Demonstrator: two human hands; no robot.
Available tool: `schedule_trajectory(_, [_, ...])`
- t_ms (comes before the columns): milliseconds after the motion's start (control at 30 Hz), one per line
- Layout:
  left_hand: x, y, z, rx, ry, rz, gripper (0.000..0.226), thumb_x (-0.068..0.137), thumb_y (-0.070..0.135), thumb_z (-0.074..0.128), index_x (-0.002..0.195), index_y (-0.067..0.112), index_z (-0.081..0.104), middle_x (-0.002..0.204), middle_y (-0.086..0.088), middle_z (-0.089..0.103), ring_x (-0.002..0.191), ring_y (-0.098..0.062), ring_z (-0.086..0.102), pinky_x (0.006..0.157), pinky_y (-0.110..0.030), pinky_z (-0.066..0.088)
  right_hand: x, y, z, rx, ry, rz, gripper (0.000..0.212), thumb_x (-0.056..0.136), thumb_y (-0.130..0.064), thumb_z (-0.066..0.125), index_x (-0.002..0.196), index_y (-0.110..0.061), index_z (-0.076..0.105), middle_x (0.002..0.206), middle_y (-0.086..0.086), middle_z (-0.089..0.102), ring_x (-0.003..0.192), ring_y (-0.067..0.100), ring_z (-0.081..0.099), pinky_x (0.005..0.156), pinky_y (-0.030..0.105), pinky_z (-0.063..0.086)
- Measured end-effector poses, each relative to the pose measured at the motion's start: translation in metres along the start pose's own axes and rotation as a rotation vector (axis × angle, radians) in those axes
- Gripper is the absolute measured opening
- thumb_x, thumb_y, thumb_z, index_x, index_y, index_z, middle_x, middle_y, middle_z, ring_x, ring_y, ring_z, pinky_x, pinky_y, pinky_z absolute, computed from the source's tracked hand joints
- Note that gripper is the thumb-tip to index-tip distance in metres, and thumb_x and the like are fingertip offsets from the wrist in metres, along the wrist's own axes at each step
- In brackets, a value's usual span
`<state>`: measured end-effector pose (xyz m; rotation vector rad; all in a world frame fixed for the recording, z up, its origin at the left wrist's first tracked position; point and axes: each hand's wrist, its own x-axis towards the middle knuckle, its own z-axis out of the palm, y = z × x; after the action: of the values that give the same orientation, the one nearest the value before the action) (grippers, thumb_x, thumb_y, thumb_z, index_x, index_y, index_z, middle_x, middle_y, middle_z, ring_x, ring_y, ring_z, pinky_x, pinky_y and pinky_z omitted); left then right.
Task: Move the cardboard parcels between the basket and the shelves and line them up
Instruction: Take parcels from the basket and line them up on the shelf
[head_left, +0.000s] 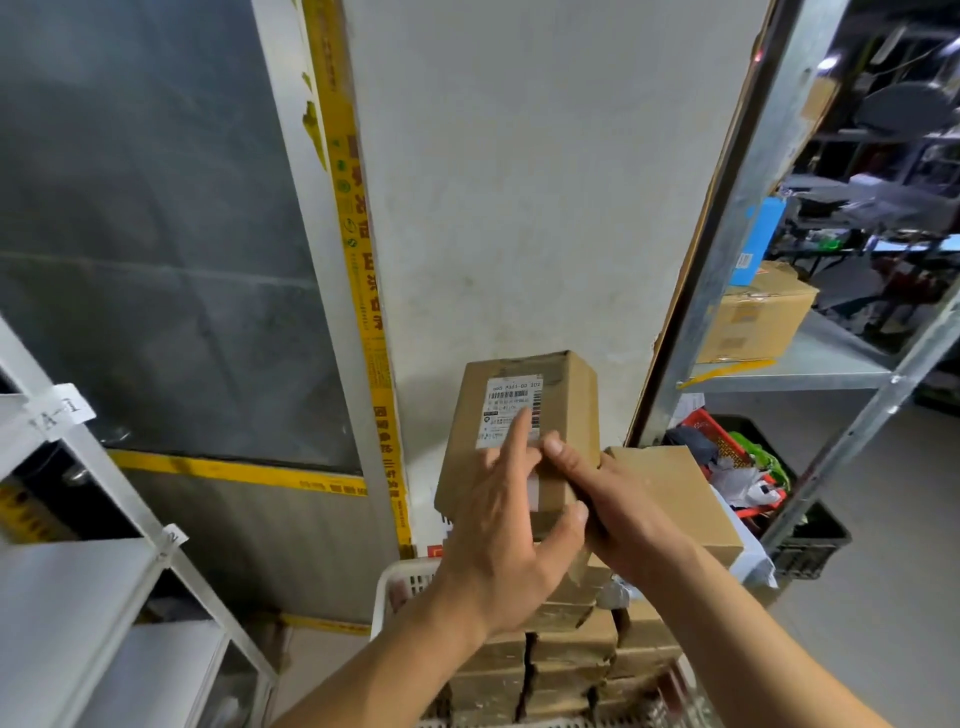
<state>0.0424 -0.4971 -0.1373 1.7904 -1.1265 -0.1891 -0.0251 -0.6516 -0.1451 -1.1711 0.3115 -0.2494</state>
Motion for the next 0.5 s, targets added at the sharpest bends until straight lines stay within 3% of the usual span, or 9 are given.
schedule_trajectory(67, [0.005, -0.001, -0.008, -0.101, 0.022, -0.053, 0.085, 0.104, 0.039, 0.061, 0.167, 0.034, 0.004, 0.156, 0.022, 0.042, 0.137, 0.018, 0.037, 0.107, -0.007, 0.039, 0.002, 0.001, 0.0, -0.007, 0.046, 0.0, 0.047, 0.102, -0.03, 0.066, 0.141, -0.005, 0.062, 0.133, 0.021, 0.07, 0.122, 0.037, 0.069, 0.092, 0.042, 0.062])
schedule_trajectory(133, [0.012, -0.008, -0.017, -0.112, 0.153, -0.086, 0.076, 0.104, 0.033, 0.061, 0.165, 0.029, 0.016, 0.154, 0.016, 0.049, 0.131, 0.011, 0.05, 0.1, -0.009, 0.047, 0.003, 0.004, -0.005, 0.014, 0.095, 0.018, 0.045, 0.102, -0.028, 0.063, 0.141, -0.007, 0.061, 0.129, 0.02, 0.073, 0.118, 0.036, 0.072, 0.09, 0.042, 0.064])
schedule_trajectory(200, [0.02, -0.026, -0.025, 0.009, 0.308, -0.141, 0.068, 0.103, 0.039, 0.059, 0.163, 0.028, 0.027, 0.156, 0.012, 0.048, 0.136, 0.003, 0.048, 0.111, -0.023, 0.046, 0.002, 0.004, -0.009, 0.029, 0.123, 0.029, 0.04, 0.101, -0.027, 0.06, 0.136, -0.007, 0.063, 0.123, 0.02, 0.075, 0.108, 0.032, 0.076, 0.079, 0.037, 0.065])
schedule_trajectory(267, [0.026, -0.042, -0.034, 0.03, 0.231, -0.298, 0.069, 0.1, 0.055, 0.059, 0.16, 0.033, 0.032, 0.159, 0.01, 0.045, 0.145, -0.009, 0.042, 0.118, -0.039, 0.041, 0.001, 0.004, -0.015, 0.028, 0.122, 0.024, 0.041, 0.098, -0.027, 0.061, 0.132, -0.006, 0.065, 0.118, 0.018, 0.077, 0.098, 0.027, 0.079, 0.071, 0.032, 0.064])
schedule_trajectory(333, [0.027, -0.052, -0.039, -0.244, 0.064, -0.438, 0.064, 0.094, 0.067, 0.061, 0.151, 0.044, 0.045, 0.147, 0.013, 0.06, 0.135, -0.011, 0.057, 0.113, -0.043, 0.048, 0.002, 0.004, -0.017, 0.023, 0.092, 0.015, 0.044, 0.095, -0.027, 0.061, 0.133, -0.005, 0.064, 0.118, 0.018, 0.077, 0.096, 0.025, 0.079, 0.07, 0.03, 0.064])
schedule_trajectory(400, [0.026, -0.056, -0.039, -0.494, -0.023, -0.46, 0.044, 0.094, 0.058, 0.062, 0.137, 0.048, 0.056, 0.126, 0.016, 0.073, 0.116, -0.006, 0.069, 0.103, -0.036, 0.053, 0.005, 0.006, -0.019, -0.004, 0.091, 0.001, 0.047, 0.098, -0.027, 0.06, 0.138, -0.004, 0.06, 0.124, 0.02, 0.075, 0.102, 0.027, 0.078, 0.073, 0.03, 0.063])
schedule_trajectory(500, [0.023, -0.066, -0.035, -0.533, 0.015, -0.402, 0.042, 0.098, 0.046, 0.063, 0.14, 0.043, 0.056, 0.125, 0.013, 0.075, 0.114, -0.007, 0.071, 0.097, -0.033, 0.055, 0.011, 0.011, -0.021, -0.107, 0.131, -0.036, 0.055, 0.101, -0.036, 0.066, 0.146, -0.008, 0.052, 0.132, 0.016, 0.072, 0.119, 0.031, 0.072, 0.093, 0.04, 0.061])
